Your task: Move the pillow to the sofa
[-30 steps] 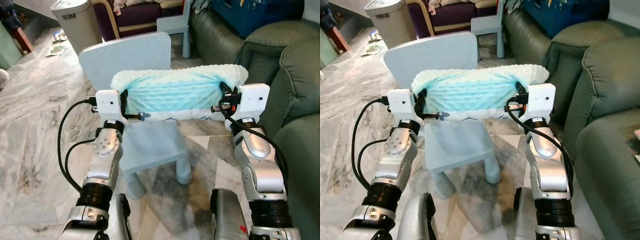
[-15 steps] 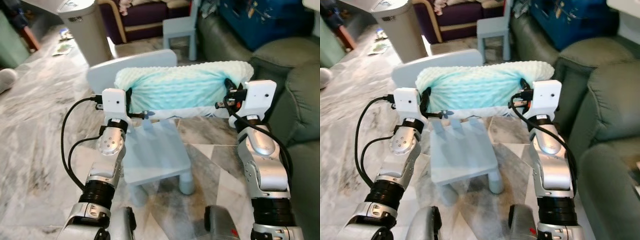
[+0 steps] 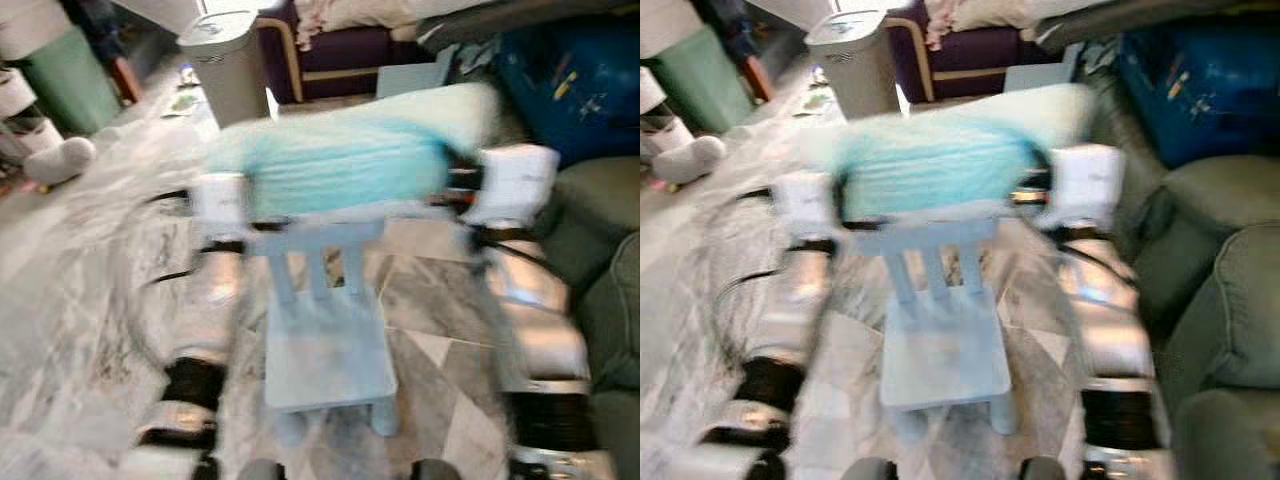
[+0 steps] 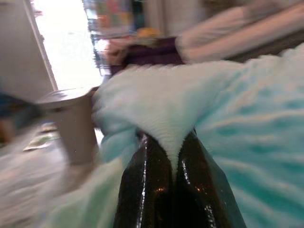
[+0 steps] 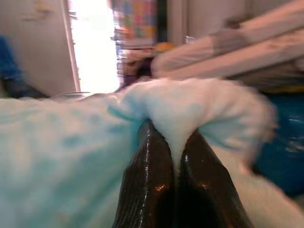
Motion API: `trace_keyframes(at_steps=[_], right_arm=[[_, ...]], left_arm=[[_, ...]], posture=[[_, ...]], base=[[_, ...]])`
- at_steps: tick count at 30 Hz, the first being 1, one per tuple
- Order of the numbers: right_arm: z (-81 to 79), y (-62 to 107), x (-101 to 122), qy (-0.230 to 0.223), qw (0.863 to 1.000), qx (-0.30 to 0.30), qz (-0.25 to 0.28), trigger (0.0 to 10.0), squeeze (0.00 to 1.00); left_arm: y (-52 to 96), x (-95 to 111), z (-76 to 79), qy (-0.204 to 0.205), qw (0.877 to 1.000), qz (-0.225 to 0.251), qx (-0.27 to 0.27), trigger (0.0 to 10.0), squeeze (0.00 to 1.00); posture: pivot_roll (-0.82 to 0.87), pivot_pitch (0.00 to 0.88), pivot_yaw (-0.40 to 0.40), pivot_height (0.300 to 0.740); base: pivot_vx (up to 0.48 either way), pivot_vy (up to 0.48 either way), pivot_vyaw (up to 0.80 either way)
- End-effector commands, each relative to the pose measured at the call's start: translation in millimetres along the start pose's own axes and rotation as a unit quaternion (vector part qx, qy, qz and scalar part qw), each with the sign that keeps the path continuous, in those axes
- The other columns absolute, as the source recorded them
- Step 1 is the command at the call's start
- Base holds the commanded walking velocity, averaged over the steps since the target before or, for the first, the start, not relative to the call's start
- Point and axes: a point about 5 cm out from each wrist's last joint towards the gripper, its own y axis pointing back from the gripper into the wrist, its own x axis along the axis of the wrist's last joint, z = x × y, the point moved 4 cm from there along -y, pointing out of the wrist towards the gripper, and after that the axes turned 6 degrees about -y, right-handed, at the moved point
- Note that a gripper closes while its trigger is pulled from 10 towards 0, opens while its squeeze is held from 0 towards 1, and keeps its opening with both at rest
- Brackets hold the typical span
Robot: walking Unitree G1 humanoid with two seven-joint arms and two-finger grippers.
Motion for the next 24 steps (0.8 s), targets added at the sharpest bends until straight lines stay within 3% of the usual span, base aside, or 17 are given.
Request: trace_keyframes(at_steps=[1,9,14,20,24], right_arm=[[-33.2,-3.8,10.0,-0.021,0.999,0.047,0.017,10.0,0.00],[-35.7,-3.7,11.1,-0.029,0.998,0.046,0.017,10.0,0.00],[-37.6,-4.2,11.9,-0.033,0.998,0.045,0.018,10.0,0.00],[-40.6,-3.3,10.6,-0.036,0.998,0.046,0.015,10.0,0.00],[-42.4,-2.1,8.3,-0.042,0.998,0.049,0.010,10.0,0.00]], left_arm=[[8.1,-9.3,-40.4,-0.019,0.998,-0.012,0.051,10.0,0.00],[11.9,-13.1,-40.4,-0.015,0.998,-0.021,0.049,10.0,0.00],[14.4,-15.8,-38.8,-0.037,0.998,-0.033,0.038,10.0,0.00],[20.7,-22.0,-42.4,-0.022,0.998,-0.041,0.042,10.0,0.00],[28.6,-33.6,-41.8,-0.020,0.997,-0.071,0.037,10.0,0.00]], posture=[[-0.26,0.000,0.117,0.740],[-0.25,0.000,0.119,0.740],[-0.24,0.000,0.123,0.740],[-0.23,0.000,0.122,0.740],[-0.22,0.000,0.121,0.740]], base=[[0.000,0.000,0.00],[0.000,0.000,0.00],[0.000,0.000,0.00],[0.000,0.000,0.00],[0.000,0.000,0.00]])
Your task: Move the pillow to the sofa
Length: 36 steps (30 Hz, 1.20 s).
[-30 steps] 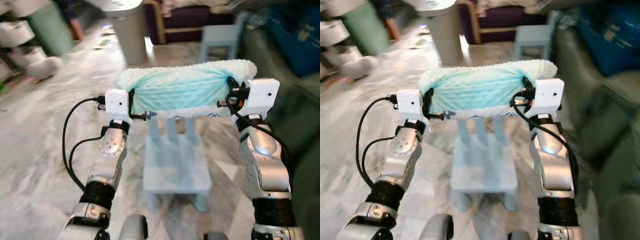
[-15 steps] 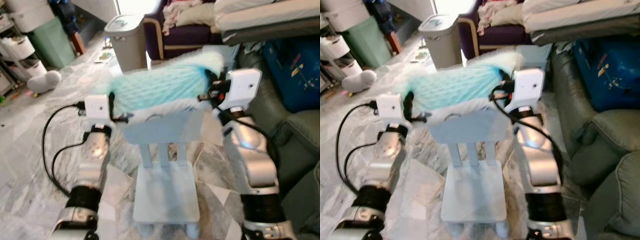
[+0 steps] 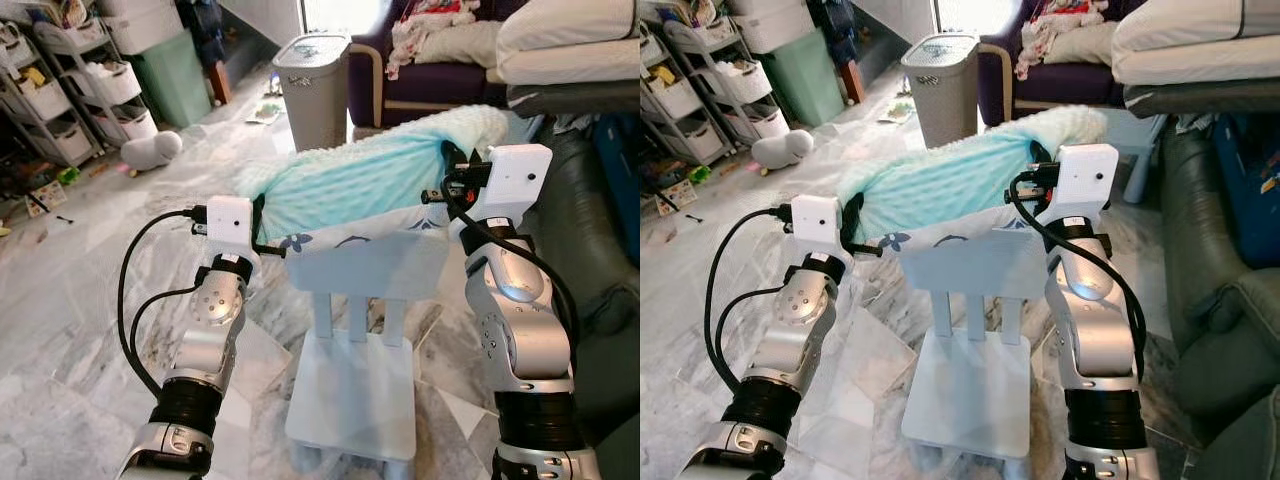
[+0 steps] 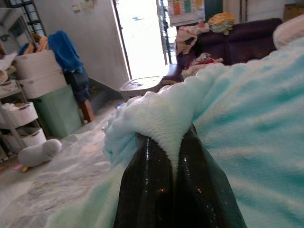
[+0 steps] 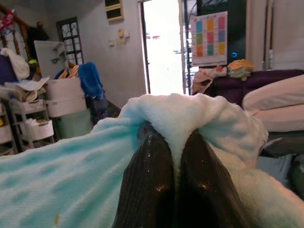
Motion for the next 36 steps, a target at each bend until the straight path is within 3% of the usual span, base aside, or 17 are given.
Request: trace_keyframes(at_steps=[1,8,11,27,36], right_arm=[[-4.3,-0.4,8.2,-0.002,1.000,0.007,0.013,10.0,0.00],[-8.8,0.4,5.7,-0.008,1.000,0.016,0.007,10.0,0.00],[-9.0,0.8,1.4,-0.009,1.000,0.014,-0.003,10.0,0.00],[-6.1,4.7,-3.4,-0.016,1.000,0.005,-0.013,10.0,0.00],[-6.5,4.7,-2.9,-0.014,1.000,0.009,-0.010,10.0,0.00]], left_arm=[[2.5,-0.7,-1.4,0.001,1.000,-0.007,-0.005,10.0,0.00],[5.1,-4.4,-6.5,0.008,1.000,-0.019,0.002,10.0,0.00],[5.9,-8.3,-7.7,0.033,0.999,-0.033,0.002,10.0,0.00],[5.8,-18.1,-1.5,0.131,0.987,-0.089,-0.016,10.0,0.00],[6.1,-15.4,0.2,0.138,0.986,-0.088,-0.027,10.0,0.00]], posture=[[-0.22,0.000,0.120,0.740],[-0.21,0.000,0.122,0.740],[-0.21,0.000,0.125,0.740],[-0.22,0.000,0.146,0.740],[-0.22,0.000,0.145,0.740]], base=[[0.000,0.000,0.00],[0.000,0.000,0.00],[0.000,0.000,0.00],[0.000,0.000,-0.80],[0.000,0.000,-0.09]])
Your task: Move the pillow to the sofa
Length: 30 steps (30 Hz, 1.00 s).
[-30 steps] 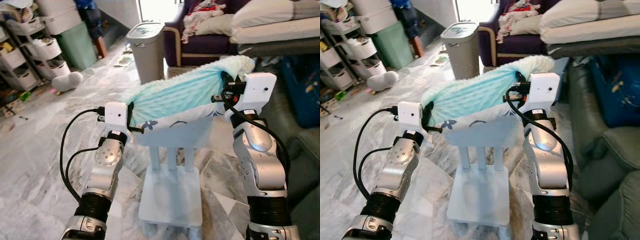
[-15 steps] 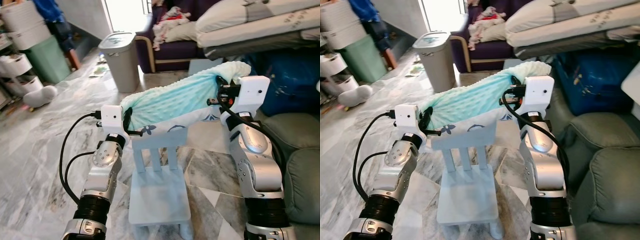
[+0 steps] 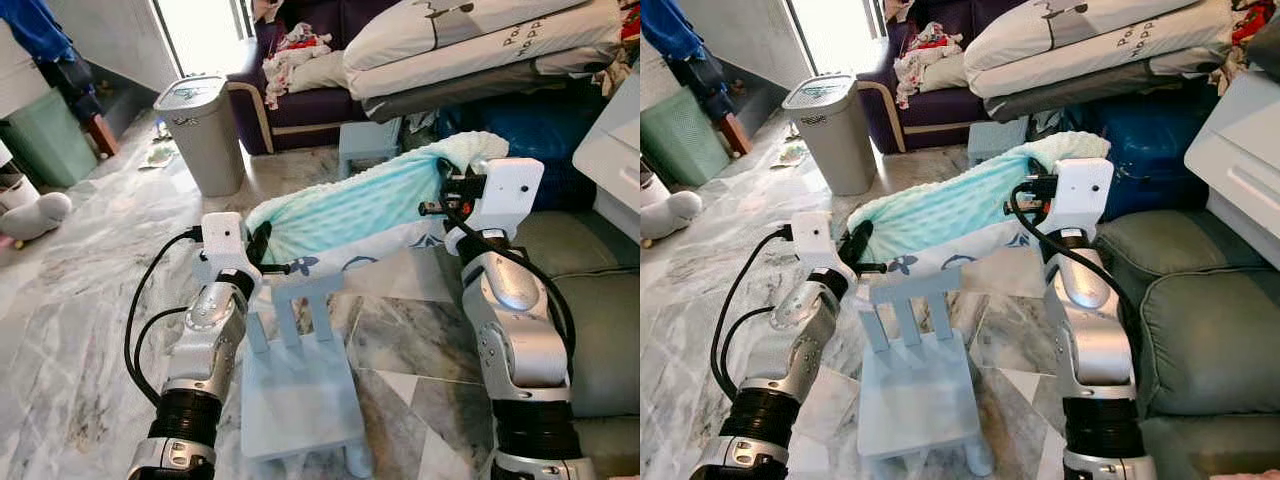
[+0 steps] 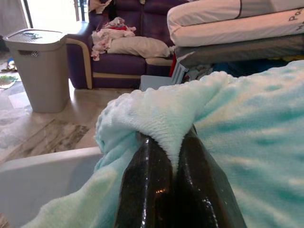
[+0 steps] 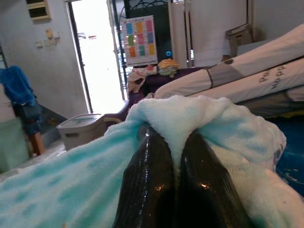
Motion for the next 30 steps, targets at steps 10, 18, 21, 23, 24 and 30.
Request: trace_keyframes(at_steps=[10,18,21,23,24,30], right_arm=[[-6.1,-0.7,12.2,-0.001,1.000,0.014,0.023,10.0,0.00],[-4.9,0.2,11.8,0.000,1.000,0.014,0.021,10.0,0.00],[-4.4,0.3,11.7,0.001,1.000,0.013,0.021,10.0,0.00],[-4.3,0.3,12.2,0.002,1.000,0.012,0.021,10.0,0.00],[-4.3,0.4,12.2,0.002,1.000,0.012,0.021,10.0,0.00],[-3.2,0.5,12.9,0.004,1.000,0.012,0.021,10.0,0.00]], left_arm=[[1.9,5.3,-1.7,0.004,1.000,0.004,-0.007,10.0,0.00],[2.6,3.8,1.4,0.007,1.000,0.000,-0.010,10.0,0.00],[2.7,3.3,2.6,0.006,1.000,-0.001,-0.012,10.0,0.00],[2.8,2.7,3.1,0.005,1.000,-0.002,-0.014,10.0,0.00],[2.8,2.7,3.2,0.005,1.000,-0.002,-0.014,10.0,0.00],[3.3,1.5,4.6,0.000,1.000,-0.004,-0.015,10.0,0.00]], posture=[[-0.22,0.000,0.141,0.740],[-0.23,0.000,0.141,0.740],[-0.23,0.000,0.141,0.740],[-0.23,0.000,0.141,0.740],[-0.23,0.000,0.141,0.740],[-0.23,0.000,0.139,0.740]], base=[[0.000,0.000,0.00],[0.000,0.188,0.00],[0.000,0.435,0.00],[0.000,0.345,0.00],[0.000,0.345,0.00],[0.000,0.457,0.00]])
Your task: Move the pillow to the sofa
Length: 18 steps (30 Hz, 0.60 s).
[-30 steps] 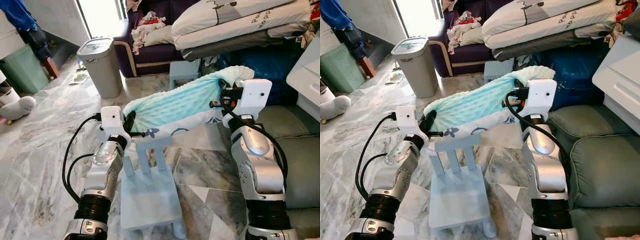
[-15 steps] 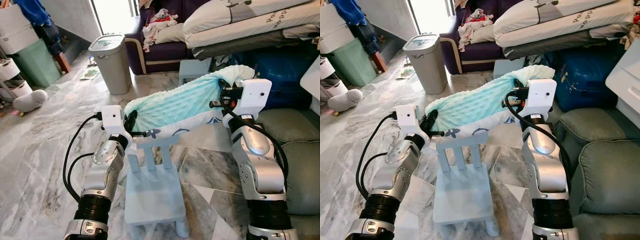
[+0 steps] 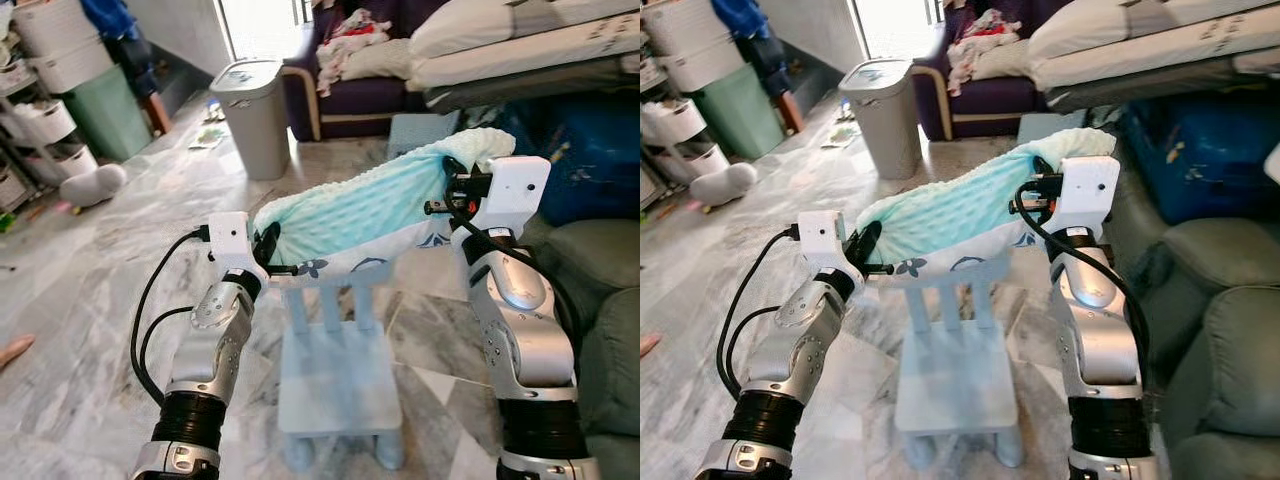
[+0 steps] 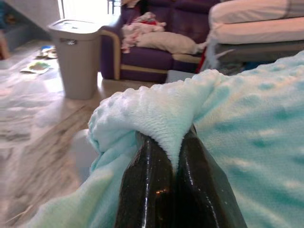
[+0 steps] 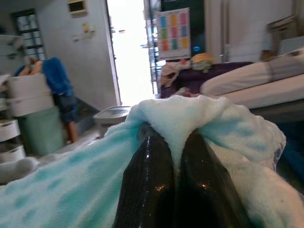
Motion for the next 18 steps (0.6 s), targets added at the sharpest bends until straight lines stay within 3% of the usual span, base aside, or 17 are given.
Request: trace_keyframes(at_steps=[1,18], right_arm=[[-4.2,0.3,11.6,-0.002,1.000,0.008,0.021,10.0,0.00],[-2.8,-1.8,15.0,0.004,1.000,0.007,0.023,10.0,0.00]], left_arm=[[1.0,5.7,-2.2,-0.012,1.000,0.010,-0.002,10.0,0.00],[0.0,2.9,2.7,0.002,1.000,-0.001,-0.018,10.0,0.00]], posture=[[-0.23,0.000,0.138,0.740],[-0.24,0.000,0.131,0.740]], base=[[0.000,0.480,0.00],[0.000,0.480,0.00]])
